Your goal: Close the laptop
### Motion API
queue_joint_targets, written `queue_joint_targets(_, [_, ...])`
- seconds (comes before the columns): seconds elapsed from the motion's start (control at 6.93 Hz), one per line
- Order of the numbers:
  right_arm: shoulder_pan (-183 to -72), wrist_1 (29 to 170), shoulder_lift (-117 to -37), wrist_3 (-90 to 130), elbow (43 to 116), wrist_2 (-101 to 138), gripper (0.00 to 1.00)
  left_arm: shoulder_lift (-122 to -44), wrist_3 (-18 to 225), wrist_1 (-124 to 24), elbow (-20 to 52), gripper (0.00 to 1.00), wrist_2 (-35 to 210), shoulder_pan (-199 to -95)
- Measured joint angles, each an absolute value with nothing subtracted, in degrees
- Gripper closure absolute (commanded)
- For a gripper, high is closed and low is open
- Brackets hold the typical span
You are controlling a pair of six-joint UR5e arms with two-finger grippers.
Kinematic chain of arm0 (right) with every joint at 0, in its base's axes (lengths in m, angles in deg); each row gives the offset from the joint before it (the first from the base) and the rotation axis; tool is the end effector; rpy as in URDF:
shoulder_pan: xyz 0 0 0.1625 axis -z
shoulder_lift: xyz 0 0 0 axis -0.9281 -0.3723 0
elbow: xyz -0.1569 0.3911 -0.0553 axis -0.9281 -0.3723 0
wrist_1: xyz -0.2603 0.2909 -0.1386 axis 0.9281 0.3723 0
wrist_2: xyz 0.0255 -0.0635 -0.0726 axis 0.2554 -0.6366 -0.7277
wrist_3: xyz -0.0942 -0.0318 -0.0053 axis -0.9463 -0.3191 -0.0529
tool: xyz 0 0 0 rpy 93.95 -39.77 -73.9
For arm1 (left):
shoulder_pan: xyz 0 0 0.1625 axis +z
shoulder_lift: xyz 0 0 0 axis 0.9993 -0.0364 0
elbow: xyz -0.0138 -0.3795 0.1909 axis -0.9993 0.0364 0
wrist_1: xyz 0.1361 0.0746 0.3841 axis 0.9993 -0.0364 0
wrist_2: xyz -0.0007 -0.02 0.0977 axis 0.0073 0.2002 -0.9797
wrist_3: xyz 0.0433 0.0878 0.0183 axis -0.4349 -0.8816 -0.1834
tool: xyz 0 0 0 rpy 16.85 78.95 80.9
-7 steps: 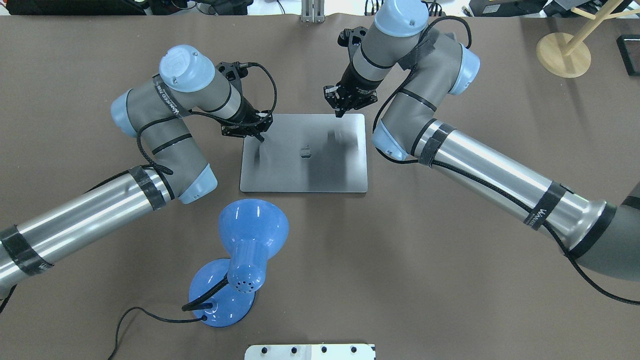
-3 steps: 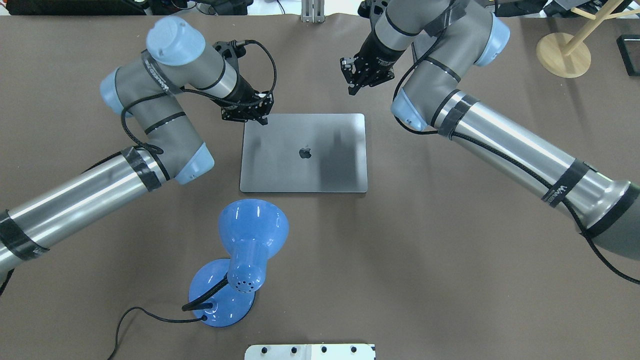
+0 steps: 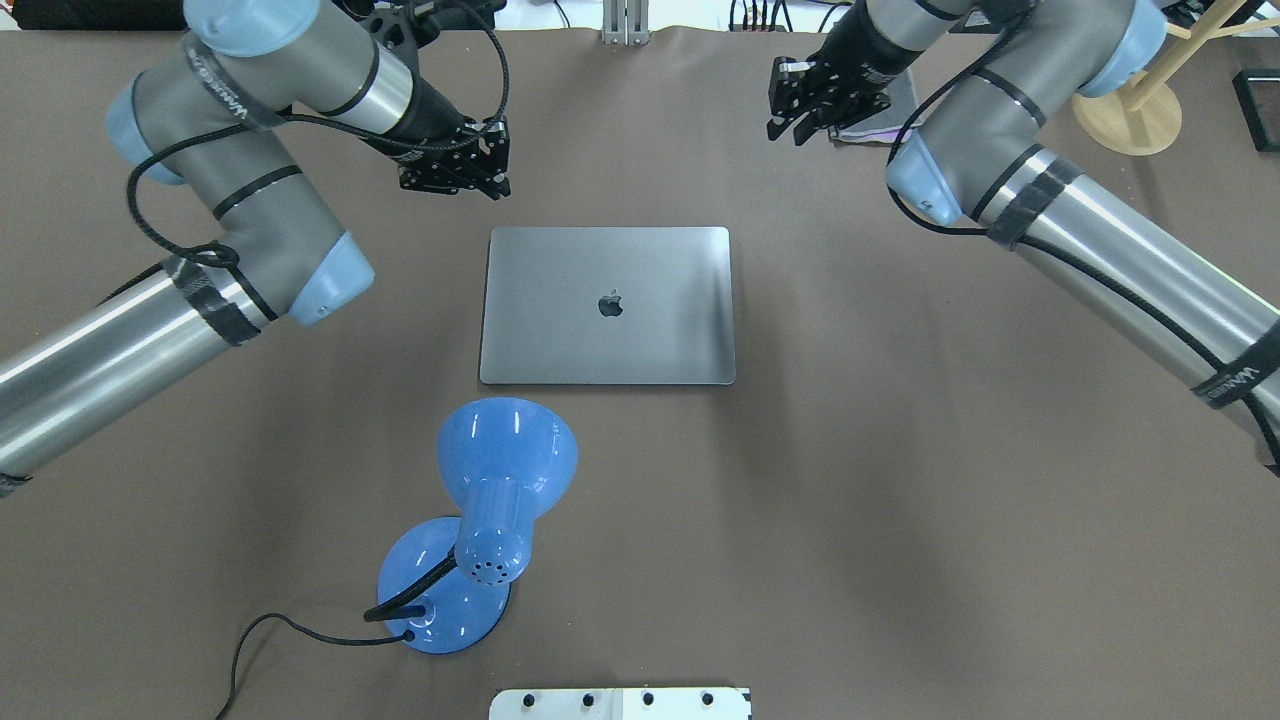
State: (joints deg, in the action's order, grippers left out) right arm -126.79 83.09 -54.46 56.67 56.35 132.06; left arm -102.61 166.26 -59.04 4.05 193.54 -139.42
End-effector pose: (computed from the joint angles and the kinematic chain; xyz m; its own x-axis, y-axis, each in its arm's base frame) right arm -0.3472 -0.6872 0.2860 0.4296 -0.0859 0.8989 -0.0416 0.9925 0.1147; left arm 0.3967 -0.6162 0.2499 0.3256 -0.1375 -0.9355 0.2192 0.9734 -0.0668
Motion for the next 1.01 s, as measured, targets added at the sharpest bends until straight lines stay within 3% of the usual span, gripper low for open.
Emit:
queue_joint_targets(0.43, [-135.0, 92.3, -63.0, 42.5, 61.4, 130.6, 0.0, -91.1, 152.5, -51.3, 14.1, 0.02, 193.5, -148.5])
queue_joint_targets(0.72, [-140.1, 106.3, -66.7, 28.3, 62.4, 129.1, 0.0, -81.9, 134.0, -39.3, 20.8, 0.02, 193.4, -154.9])
queue_joint_targets(1.01, [-144.5, 115.0, -73.5, 13.4, 63.1, 125.5, 0.0, -70.8, 118.6, -34.8, 23.1, 0.02, 193.9, -160.8])
